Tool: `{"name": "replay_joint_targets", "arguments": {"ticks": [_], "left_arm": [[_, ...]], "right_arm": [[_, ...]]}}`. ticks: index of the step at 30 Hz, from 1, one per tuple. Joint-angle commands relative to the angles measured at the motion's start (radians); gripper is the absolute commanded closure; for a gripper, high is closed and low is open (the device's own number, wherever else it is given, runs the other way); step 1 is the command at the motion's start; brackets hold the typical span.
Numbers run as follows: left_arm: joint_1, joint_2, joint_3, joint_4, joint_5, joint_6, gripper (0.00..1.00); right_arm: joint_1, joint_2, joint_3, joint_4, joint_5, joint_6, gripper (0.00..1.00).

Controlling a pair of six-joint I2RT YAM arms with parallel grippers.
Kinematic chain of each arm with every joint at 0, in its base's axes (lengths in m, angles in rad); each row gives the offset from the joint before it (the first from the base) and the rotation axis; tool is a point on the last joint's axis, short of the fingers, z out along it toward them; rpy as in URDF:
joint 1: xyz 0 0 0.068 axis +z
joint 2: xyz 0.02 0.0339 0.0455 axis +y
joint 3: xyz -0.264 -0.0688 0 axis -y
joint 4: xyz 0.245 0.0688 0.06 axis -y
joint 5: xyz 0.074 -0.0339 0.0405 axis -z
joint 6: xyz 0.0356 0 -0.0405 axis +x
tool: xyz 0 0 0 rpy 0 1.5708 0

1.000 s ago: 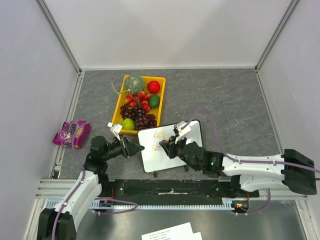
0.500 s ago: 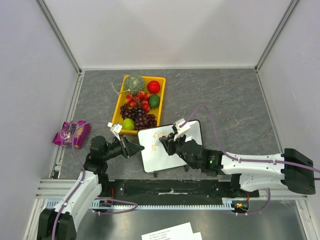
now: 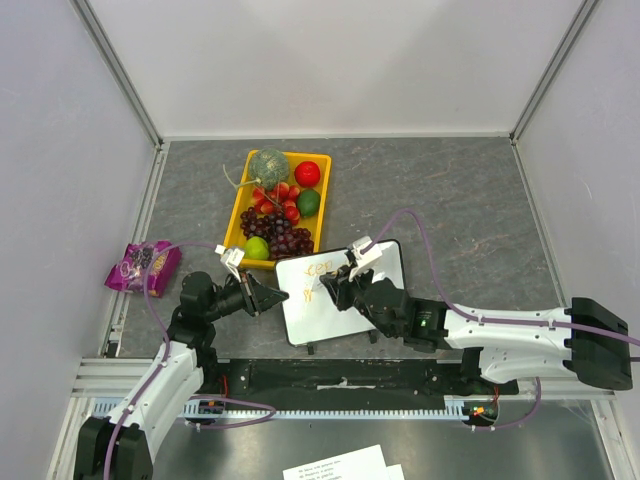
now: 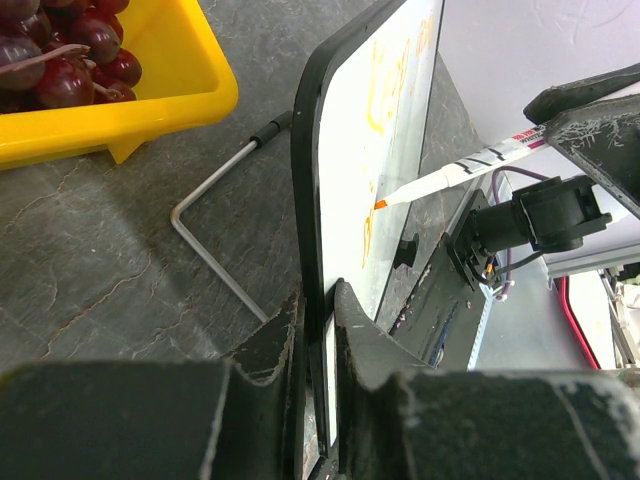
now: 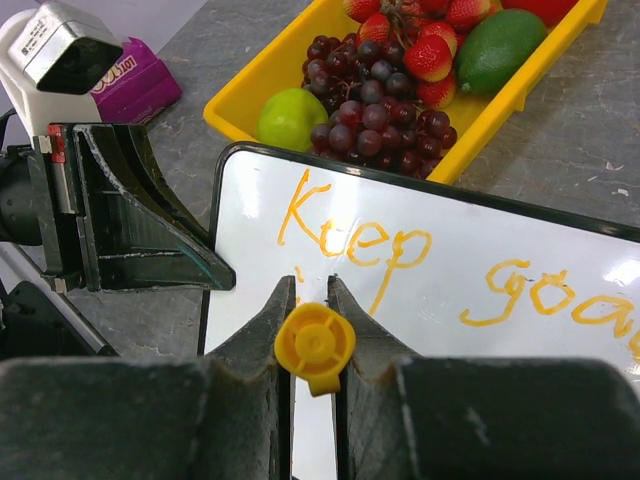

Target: Write a sentence on the whiteboard

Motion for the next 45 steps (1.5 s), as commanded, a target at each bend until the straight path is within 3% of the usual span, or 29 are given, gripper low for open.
{"name": "replay_joint_targets", "arguments": {"ticks": [1,13,27,45], "left_arm": [[0.003,-0.007,0.000,0.021,-0.022,0.034,0.98],[0.001,-0.009,0.000,0.021,-0.024,0.032,0.98],[-0.002,-0.007,0.000,0.023,-0.022,0.034,0.98],[0.001,-0.006,-0.002,0.023,-0.022,0.032,0.98]], "right_arm": [[-0.010,-0.017,-0.023,-0.045,0.001,0.017,1.00],[-0.009,-0.045,-0.080,-0.046,-0.026,0.049,1.00],[-0.013,-0.160,-0.006,-0.078,-0.028,0.029,1.00],[-0.093,-0.206,-0.041,-0.147,-0.019,0.038,1.00]]}}
